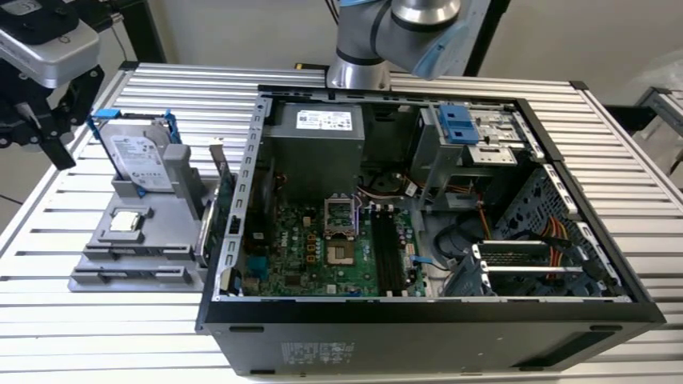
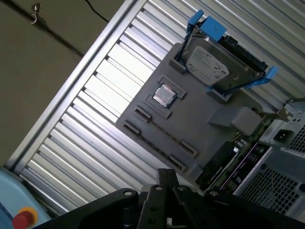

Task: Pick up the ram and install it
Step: 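Pick up the ram and move it above insertion slot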

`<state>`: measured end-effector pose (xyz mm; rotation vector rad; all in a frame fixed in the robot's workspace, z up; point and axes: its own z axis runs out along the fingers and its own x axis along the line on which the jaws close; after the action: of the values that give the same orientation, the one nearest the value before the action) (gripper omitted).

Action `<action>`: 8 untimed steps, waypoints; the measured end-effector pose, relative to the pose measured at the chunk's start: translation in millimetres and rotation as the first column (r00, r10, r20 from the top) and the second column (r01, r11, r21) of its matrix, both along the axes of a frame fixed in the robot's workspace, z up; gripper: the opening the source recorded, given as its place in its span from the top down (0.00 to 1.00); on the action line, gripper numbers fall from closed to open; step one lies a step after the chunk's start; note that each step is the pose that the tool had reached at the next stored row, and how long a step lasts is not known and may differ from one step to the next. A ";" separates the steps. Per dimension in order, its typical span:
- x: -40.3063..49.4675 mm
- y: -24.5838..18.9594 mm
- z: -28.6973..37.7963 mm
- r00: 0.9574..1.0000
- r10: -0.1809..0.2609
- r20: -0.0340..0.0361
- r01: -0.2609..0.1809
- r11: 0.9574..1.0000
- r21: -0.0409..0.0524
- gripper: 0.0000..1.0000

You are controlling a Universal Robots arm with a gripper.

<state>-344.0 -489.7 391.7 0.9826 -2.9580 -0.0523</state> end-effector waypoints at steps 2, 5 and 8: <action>0.0 1.3 -0.1 1.000 0.013 0.000 -0.013 1.000 0.000 1.00; 0.0 2.3 -0.1 0.999 0.034 0.000 -0.034 0.999 0.000 1.00; 0.0 2.6 0.0 0.998 0.059 0.000 -0.059 0.998 0.000 1.00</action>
<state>-344.1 -487.1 391.7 1.0694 -2.9266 -0.0507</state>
